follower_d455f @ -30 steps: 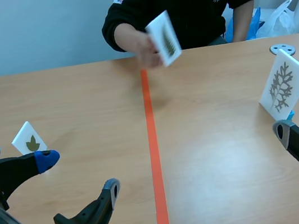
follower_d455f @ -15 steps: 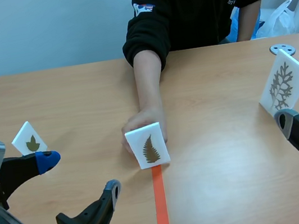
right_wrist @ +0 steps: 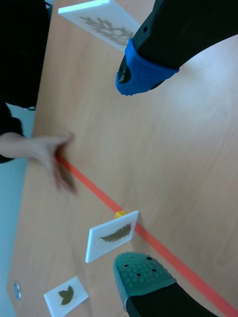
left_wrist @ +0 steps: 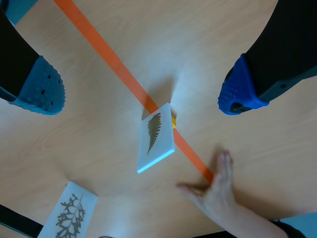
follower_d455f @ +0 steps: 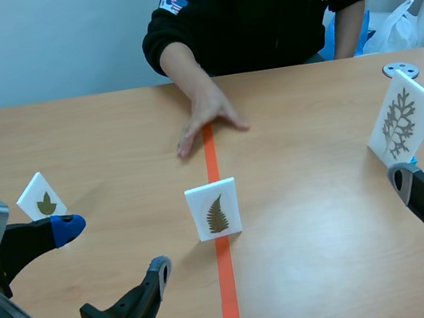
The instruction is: Sort the leaf by its shape. The table is split by an orange tape line. A compound leaf with several leaflets goes to the left side, a simple leaf with one blade goes to the right side. Return to the home posture when a red brick is placed on the table.
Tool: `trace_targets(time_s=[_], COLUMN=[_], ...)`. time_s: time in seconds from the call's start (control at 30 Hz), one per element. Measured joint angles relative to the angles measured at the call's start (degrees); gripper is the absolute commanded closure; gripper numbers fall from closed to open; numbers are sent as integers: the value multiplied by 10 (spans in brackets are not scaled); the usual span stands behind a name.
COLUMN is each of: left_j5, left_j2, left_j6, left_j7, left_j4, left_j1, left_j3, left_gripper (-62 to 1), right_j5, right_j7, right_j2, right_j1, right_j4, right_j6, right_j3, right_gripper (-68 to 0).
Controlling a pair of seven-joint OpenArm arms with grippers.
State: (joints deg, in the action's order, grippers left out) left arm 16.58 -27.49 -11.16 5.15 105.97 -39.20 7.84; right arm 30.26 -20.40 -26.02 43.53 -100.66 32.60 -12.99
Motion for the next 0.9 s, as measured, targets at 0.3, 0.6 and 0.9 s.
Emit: trace_targets(time_s=[0.3,0.6,0.9], left_j5=[0,0,0], left_j2=[0,0,0], left_j6=[0,0,0], left_j7=[0,0,0], left_j4=[0,0,0], left_j1=[0,0,0], left_j3=[0,0,0], left_gripper=[-623,-623,-623], right_j5=[-70,-149,-216], right_j7=[45,55,31], right_j2=[0,0,48], right_j1=[-59,-207,-360], right_j4=[7,124,275], right_j6=[-2,-19,-40], right_j3=[17,142,266], right_gripper=[-679,-679,-679])
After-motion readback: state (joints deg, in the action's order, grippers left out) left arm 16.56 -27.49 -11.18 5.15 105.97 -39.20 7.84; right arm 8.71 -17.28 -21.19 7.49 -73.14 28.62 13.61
